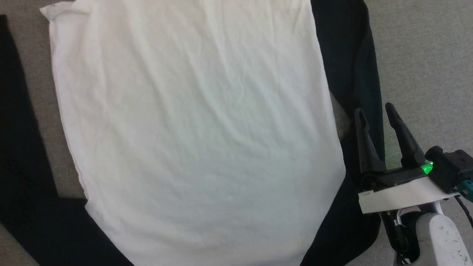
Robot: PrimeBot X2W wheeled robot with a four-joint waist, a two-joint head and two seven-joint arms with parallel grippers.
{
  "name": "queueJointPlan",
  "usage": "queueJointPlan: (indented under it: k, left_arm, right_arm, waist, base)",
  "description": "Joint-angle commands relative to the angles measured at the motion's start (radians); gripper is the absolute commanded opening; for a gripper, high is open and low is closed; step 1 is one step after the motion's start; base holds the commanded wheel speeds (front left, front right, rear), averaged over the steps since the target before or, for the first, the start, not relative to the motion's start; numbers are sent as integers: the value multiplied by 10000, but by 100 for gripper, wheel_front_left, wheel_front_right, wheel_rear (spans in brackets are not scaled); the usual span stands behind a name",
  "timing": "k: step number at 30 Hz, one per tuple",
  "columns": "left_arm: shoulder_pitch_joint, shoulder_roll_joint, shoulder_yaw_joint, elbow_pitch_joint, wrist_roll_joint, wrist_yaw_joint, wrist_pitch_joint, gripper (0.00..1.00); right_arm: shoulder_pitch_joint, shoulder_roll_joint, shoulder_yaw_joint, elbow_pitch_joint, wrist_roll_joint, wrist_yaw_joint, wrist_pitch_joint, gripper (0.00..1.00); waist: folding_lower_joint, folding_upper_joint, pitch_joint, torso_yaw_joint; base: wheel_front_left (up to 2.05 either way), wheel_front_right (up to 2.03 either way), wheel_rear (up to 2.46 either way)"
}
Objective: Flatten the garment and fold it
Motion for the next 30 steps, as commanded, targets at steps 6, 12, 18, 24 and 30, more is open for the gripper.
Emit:
queueJointPlan:
  k: [6,12,18,24,30]
  left_arm:
    - [1642,53,712,-162,-58,-7,-1896,0]
    - [3072,-503,1676,-965,-497,135,-3669,0]
    - [4648,-901,2257,-2263,-704,294,-4286,0]
    - [5410,-1285,1968,-3992,-691,362,-4229,0]
    - [5109,-1640,472,-5817,-414,176,-3722,0]
  right_arm:
    - [71,-5,-150,215,-44,-15,83,100]
    - [496,-5,-285,165,-47,-15,261,100]
    - [1024,-5,-515,-3,-68,-15,528,100]
    - [1460,-5,-655,-157,-39,-15,741,100]
    - [1634,-5,-603,-316,-9,-15,908,100]
  waist:
    - [-1,0,-1352,531]
    - [-1,0,-2567,985]
    - [-1,0,-3409,1348]
    - [-1,0,-4035,1684]
    - [-1,0,-4371,1910]
  base:
    - [0,0,0]
    - [0,0,0]
    - [0,0,0]
    - [0,0,0]
    - [0,0,0]
